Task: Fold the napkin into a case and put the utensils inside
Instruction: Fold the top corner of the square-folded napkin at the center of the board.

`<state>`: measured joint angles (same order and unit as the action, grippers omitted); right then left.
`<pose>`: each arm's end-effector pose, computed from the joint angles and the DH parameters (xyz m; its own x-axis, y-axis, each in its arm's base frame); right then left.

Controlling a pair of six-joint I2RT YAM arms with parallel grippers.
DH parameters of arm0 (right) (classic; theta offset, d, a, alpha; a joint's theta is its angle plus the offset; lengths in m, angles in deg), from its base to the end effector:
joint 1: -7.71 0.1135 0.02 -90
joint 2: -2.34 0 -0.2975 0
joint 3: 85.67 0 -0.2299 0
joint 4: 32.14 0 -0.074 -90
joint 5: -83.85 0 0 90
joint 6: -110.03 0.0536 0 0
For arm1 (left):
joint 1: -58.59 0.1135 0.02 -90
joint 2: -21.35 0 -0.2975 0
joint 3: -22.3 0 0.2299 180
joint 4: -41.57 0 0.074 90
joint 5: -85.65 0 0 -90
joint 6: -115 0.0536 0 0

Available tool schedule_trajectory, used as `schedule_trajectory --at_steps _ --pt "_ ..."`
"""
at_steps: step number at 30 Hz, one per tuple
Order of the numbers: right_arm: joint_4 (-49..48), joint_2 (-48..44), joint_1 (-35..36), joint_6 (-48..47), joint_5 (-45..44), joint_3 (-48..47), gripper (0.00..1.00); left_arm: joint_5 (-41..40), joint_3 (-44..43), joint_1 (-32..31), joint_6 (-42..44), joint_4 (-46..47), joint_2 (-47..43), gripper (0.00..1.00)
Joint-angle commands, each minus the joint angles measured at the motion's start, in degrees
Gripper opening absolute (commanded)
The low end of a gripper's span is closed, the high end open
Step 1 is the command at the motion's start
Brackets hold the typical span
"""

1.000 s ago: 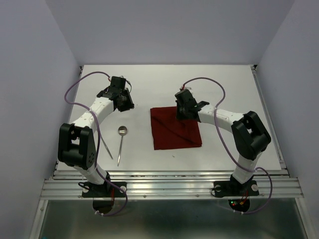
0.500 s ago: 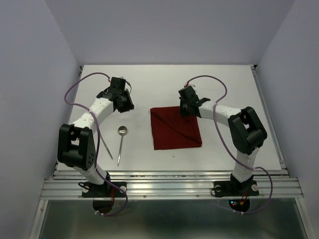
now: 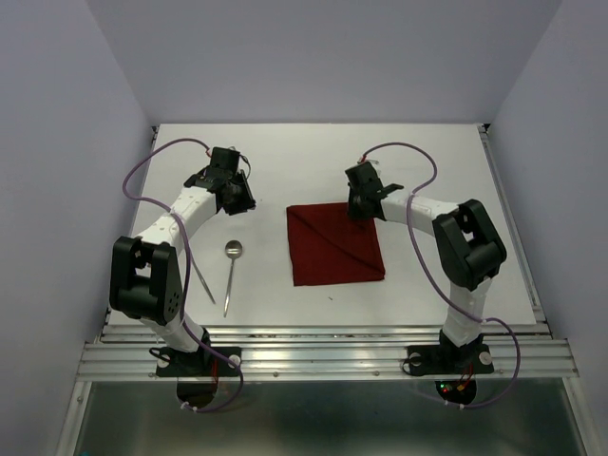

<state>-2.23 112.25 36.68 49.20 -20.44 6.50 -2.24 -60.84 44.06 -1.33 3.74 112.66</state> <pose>0.3668 0.1879 0.2076 -0.7659 0.1159 -0.6325 0.0422 0.9906 0.1303 0.3315 -0.0880 0.2865 -0.7463 -0.2645 -0.6108 -0.0620 0.9413 -0.3318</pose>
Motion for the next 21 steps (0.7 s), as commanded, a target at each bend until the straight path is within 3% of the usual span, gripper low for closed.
schedule_trajectory --at_steps 1,21 --pt "-2.13 -0.22 -1.02 -0.08 -1.98 -2.35 0.01 -0.09 -0.11 -0.07 1.01 -0.77 -2.72 0.36" --pt "-2.66 -0.05 -2.08 0.89 -1.80 -3.23 0.04 0.00 -0.20 -0.07 1.37 -1.03 -2.80 0.36"
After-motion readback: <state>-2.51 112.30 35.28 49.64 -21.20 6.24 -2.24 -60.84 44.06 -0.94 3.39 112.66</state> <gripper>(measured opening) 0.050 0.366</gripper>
